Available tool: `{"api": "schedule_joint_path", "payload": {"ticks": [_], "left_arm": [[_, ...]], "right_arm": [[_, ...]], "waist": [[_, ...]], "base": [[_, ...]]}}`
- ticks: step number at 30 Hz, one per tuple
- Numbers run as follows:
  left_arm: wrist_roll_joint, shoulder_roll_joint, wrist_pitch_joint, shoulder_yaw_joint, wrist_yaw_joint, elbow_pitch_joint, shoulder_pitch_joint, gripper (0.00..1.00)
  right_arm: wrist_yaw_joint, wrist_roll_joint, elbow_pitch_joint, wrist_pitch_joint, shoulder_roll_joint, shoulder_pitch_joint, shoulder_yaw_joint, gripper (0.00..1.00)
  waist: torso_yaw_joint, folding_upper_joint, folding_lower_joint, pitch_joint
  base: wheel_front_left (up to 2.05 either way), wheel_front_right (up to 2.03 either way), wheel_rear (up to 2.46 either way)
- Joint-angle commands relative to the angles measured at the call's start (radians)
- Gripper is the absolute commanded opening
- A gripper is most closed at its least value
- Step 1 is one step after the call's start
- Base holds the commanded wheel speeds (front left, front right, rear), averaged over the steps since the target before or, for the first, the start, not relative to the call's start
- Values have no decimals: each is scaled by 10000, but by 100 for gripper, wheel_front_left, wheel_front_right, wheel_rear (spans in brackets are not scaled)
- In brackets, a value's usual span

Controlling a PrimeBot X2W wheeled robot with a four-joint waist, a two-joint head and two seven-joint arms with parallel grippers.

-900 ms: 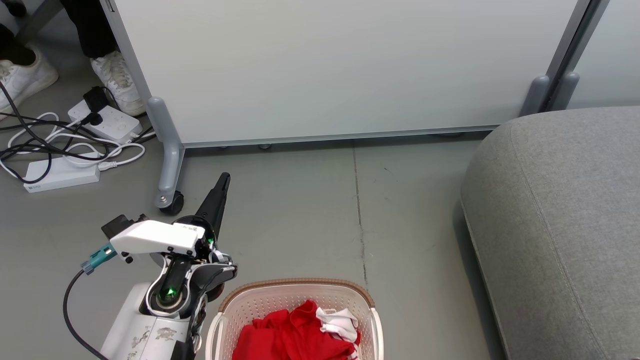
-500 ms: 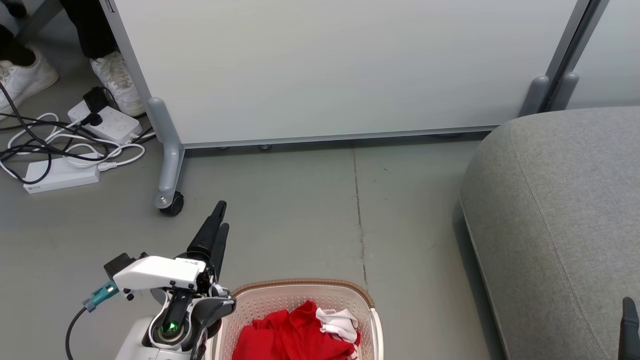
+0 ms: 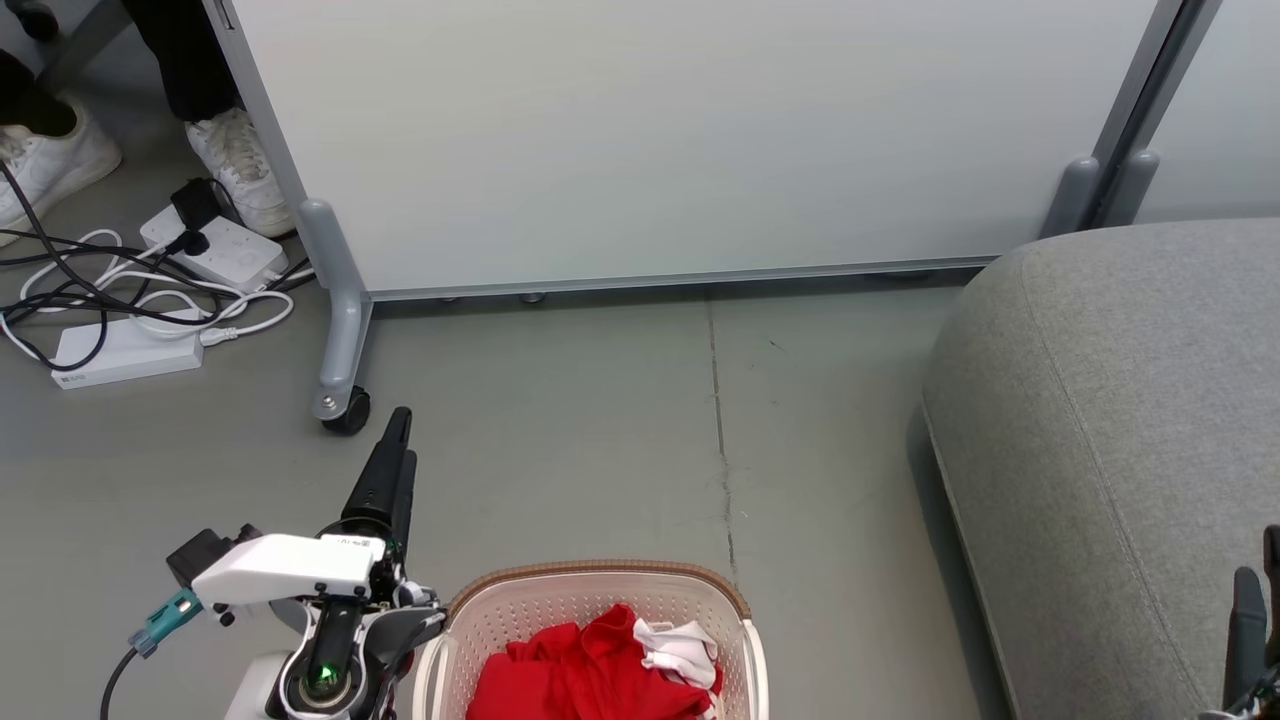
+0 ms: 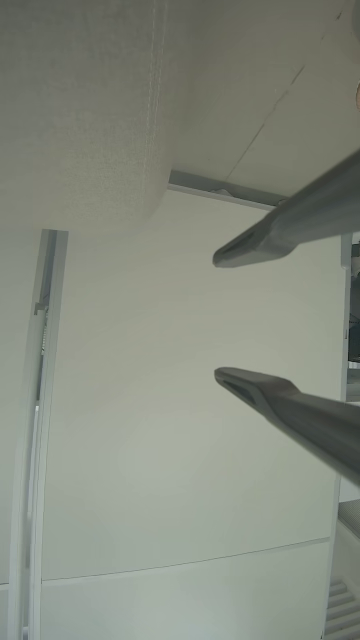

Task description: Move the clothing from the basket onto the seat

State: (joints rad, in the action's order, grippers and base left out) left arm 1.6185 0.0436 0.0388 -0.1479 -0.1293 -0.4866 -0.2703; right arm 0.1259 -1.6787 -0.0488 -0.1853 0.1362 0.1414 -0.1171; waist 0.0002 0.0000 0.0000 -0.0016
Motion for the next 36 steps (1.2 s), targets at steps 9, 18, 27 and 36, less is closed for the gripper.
{"api": "schedule_joint_path", "payload": {"ticks": [9,18,27,36], "left_arm": [[-533,31,-441,465,-7,670,255,100],[-1607,39,-797,1230,-9,1363,611,100],[-2946,44,-1120,1693,-10,2188,905,100],[-4626,49,-1381,1574,-11,3017,1281,100]], "right_arm": [[23,1727,-58,-137,-21,-639,113,100],[28,3327,74,-231,-129,-1069,137,100],[34,6053,988,-310,-174,-1376,425,100],[39,8152,1237,-377,-296,-1527,502,100]], "waist": [[84,0,0,-59],[139,0,0,-124],[227,0,0,-170],[283,0,0,-196]], "base": [[0,0,0],[0,0,0],[0,0,0],[0,0,0]]}}
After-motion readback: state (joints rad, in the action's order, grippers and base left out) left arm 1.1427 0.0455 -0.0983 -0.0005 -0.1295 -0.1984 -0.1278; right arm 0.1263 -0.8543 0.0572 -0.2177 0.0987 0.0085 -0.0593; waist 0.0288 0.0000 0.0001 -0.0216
